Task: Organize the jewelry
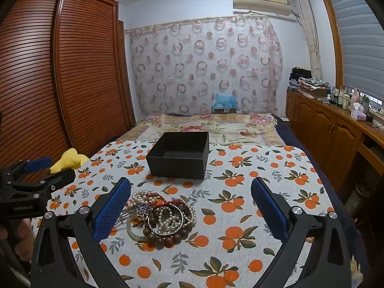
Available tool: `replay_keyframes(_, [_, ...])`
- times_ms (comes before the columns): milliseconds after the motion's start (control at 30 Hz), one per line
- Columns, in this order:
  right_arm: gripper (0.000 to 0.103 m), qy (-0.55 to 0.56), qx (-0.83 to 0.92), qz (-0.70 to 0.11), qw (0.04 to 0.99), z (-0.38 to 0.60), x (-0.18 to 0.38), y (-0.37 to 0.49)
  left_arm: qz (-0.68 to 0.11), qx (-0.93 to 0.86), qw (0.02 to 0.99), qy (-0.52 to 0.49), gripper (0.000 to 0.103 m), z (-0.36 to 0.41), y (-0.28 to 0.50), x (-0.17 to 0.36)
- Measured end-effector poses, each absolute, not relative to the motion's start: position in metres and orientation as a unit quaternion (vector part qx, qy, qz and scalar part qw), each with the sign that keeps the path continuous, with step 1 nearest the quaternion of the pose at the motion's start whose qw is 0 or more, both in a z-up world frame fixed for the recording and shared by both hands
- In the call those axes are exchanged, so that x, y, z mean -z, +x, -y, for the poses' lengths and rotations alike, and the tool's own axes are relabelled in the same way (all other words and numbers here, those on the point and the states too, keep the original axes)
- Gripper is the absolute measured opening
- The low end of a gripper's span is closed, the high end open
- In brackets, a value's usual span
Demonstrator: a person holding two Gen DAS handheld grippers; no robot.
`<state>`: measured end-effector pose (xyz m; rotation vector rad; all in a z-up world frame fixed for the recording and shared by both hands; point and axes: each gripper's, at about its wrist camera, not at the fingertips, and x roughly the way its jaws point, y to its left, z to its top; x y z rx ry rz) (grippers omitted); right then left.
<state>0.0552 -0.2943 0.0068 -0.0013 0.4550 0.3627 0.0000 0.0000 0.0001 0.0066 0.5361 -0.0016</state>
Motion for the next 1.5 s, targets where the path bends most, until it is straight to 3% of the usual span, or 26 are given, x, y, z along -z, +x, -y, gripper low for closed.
replay_keyframes(1500, [0.100,0.001,-0.179,-0.224,0.958,0.2942,-0.0059,0.0548,-0.257,0.001,0.966,0.006,0.095,0.0003,-0.0005,0.0000])
